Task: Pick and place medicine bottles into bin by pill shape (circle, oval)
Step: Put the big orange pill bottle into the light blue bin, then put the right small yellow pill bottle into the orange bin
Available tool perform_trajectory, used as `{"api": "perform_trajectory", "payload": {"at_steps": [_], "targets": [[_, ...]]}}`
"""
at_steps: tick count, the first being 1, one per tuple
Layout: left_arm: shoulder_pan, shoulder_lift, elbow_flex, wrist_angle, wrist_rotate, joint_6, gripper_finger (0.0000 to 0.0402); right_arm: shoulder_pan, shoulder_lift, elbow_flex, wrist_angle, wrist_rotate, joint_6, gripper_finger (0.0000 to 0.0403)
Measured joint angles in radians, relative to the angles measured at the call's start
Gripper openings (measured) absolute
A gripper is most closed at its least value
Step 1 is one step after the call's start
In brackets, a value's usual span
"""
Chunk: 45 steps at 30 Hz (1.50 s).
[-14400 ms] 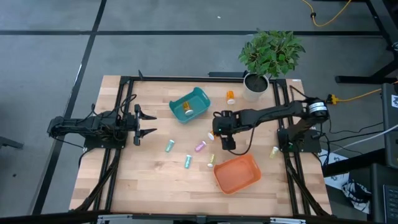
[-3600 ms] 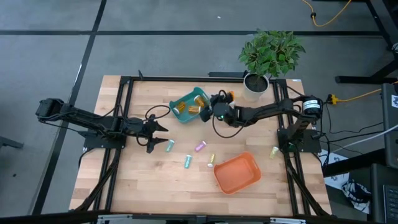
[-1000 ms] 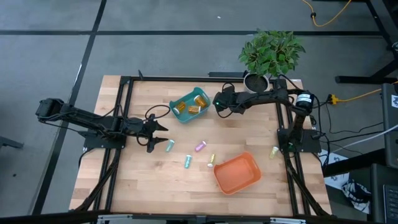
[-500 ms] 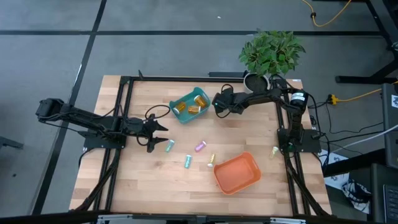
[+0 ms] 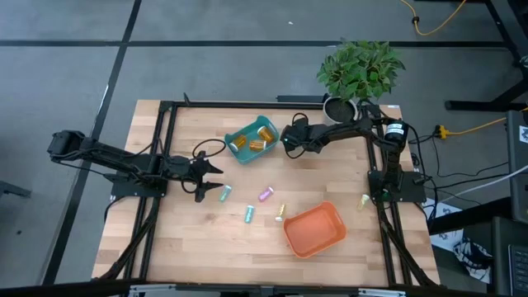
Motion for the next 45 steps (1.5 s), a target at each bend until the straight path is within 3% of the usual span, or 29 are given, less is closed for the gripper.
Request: {"api": "perform_trajectory", "payload": {"at_steps": [6,14,18,20,22,25,29,35,45], "targets": [[0.000,0.000,0.000,0.000,0.000,0.000,0.0229,0.047,-0.039,0.000,-0.032,0.065,-0.021,0.0220],[0.000,0.000,0.000,0.000,0.000,0.000,0.0229,0.116,-0.177,0.000,-0.052,0.124,-0.029,0.0202],[0.000,0.000,0.000,0.000,0.000,0.000,0.0229,0.168,-0.241,0.000,0.010,0.124,-0.110,0.0214],[0.000,0.000,0.000,0.000,0.000,0.000,0.0229,0.200,-0.262,0.000,0.096,0.122,-0.225,0.0226],[0.000,0.000,0.000,0.000,0.000,0.000,0.0229,0.231,-0.273,0.000,0.218,0.079,-0.387,0.0231],[0.000,0.000,0.000,0.000,0.000,0.000,0.0229,0.265,-0.276,0.000,0.414,-0.104,-0.613,0.0229],[0.000,0.000,0.000,0.000,0.000,0.000,0.0229,0.272,-0.274,0.000,0.588,-0.334,-0.729,0.0219],[0.000,0.000,0.000,0.000,0.000,0.000,0.0229,0.254,-0.272,0.000,0.647,-0.230,-0.681,0.0201],[0.000,0.000,0.000,0.000,0.000,0.000,0.0229,0.266,-0.272,0.000,0.625,-0.240,-0.653,0.0199]]}}
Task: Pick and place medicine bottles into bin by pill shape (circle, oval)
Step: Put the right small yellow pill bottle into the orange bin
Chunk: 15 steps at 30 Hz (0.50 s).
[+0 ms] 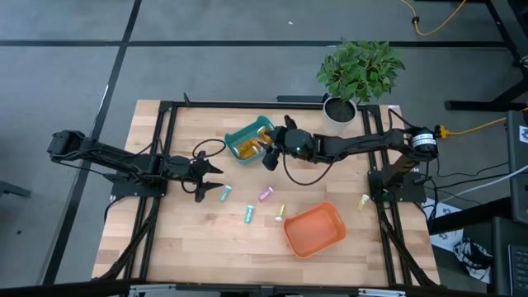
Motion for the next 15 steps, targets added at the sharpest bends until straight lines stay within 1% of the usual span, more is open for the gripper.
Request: {"api": "perform_trajectory", "payload": {"at_steps": [2,7,9,11,12,15], "targets": [[0.000,0.000,0.000,0.000,0.000,0.000,0.0229,0.010,0.000,0.000,-0.012,-0.057,0.030,0.0199],[0.000,0.000,0.000,0.000,0.000,0.000,0.0229,0.045,0.000,0.000,-0.108,-0.361,0.058,0.0199],[0.000,0.000,0.000,0.000,0.000,0.000,0.0229,0.068,0.000,0.000,-0.160,-0.452,0.055,0.0199],[0.000,0.000,0.000,0.000,0.000,0.000,0.0229,0.096,0.000,0.000,-0.190,-0.507,0.053,0.0199],[0.000,0.000,0.000,0.000,0.000,0.000,0.0229,0.110,0.000,0.000,-0.199,-0.519,0.052,0.0199],[0.000,0.000,0.000,0.000,0.000,0.000,0.0229,0.149,0.000,0.000,-0.225,-0.517,0.052,0.0199]]}}
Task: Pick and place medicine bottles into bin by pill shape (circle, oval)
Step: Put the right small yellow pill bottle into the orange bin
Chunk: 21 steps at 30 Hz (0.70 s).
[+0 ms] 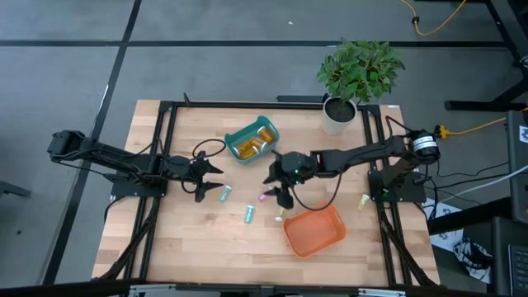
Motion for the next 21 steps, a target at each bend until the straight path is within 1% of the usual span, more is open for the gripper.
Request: {"api": "perform_trajectory", "payload": {"at_steps": [4,7,9,13,16,21], "targets": [[0.000,0.000,0.000,0.000,0.000,0.000,0.0229,0.033,0.000,0.000,-0.029,0.005,-0.015,0.0199],[0.000,0.000,0.000,0.000,0.000,0.000,0.0229,0.050,0.000,0.000,-0.083,0.004,-0.022,0.0199],[0.000,0.000,0.000,0.000,0.000,0.000,0.0229,0.063,0.000,0.000,-0.151,0.004,-0.017,0.0199],[0.000,0.000,0.000,0.000,0.000,0.000,0.0229,0.092,-0.034,-0.001,-0.345,0.008,0.044,0.0200],[0.000,0.000,0.000,0.000,0.000,0.000,0.0229,0.123,-0.083,-0.001,-0.424,0.067,0.109,0.0200],[0.000,0.000,0.000,0.000,0.000,0.000,0.0229,0.193,-0.193,-0.001,-0.494,0.177,0.101,0.0200]]}}
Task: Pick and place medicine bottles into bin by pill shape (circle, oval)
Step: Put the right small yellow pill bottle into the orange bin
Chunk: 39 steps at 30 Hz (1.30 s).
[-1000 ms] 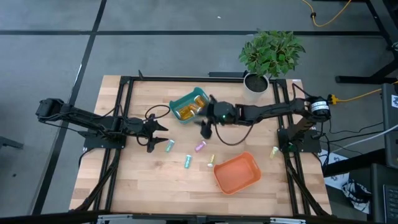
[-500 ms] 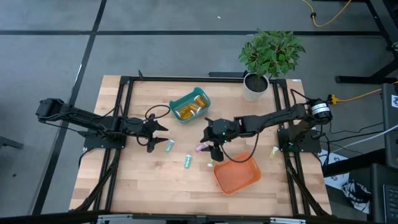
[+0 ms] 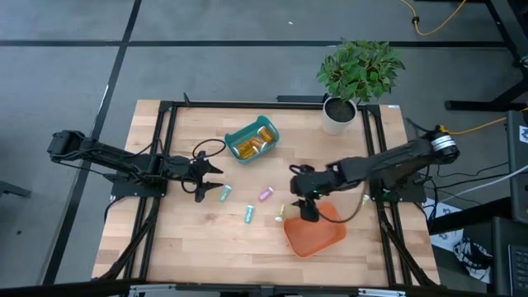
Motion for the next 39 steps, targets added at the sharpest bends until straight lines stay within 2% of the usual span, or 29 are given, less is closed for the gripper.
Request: {"api": "perform_trajectory", "payload": {"at_steps": [3,6,9,17,30,35,39], "targets": [[0.000,0.000,0.000,0.000,0.000,0.000,0.0229,0.047,-0.069,0.000,-0.039,0.041,0.016,0.0200],[0.000,0.000,0.000,0.000,0.000,0.000,0.0229,0.093,-0.129,0.000,-0.120,0.047,0.096,0.0200],[0.000,0.000,0.000,-0.001,0.000,0.000,0.0229,0.143,-0.178,0.000,-0.233,0.069,0.243,0.0200],[0.000,0.000,0.000,-0.002,0.000,-0.001,0.0229,0.293,-0.245,0.000,-0.538,0.244,0.647,0.0200],[-0.006,0.003,0.000,-0.001,0.027,-0.034,0.0229,0.405,-0.246,0.000,-0.874,0.207,1.325,0.0200],[-0.032,0.015,0.045,-0.003,-0.033,-0.034,0.0229,0.414,-0.246,0.000,-0.950,0.176,1.595,0.0200],[-0.063,0.068,0.116,-0.002,-0.060,-0.034,0.0229,0.413,-0.247,-0.025,-0.978,0.161,1.729,0.0200]]}}
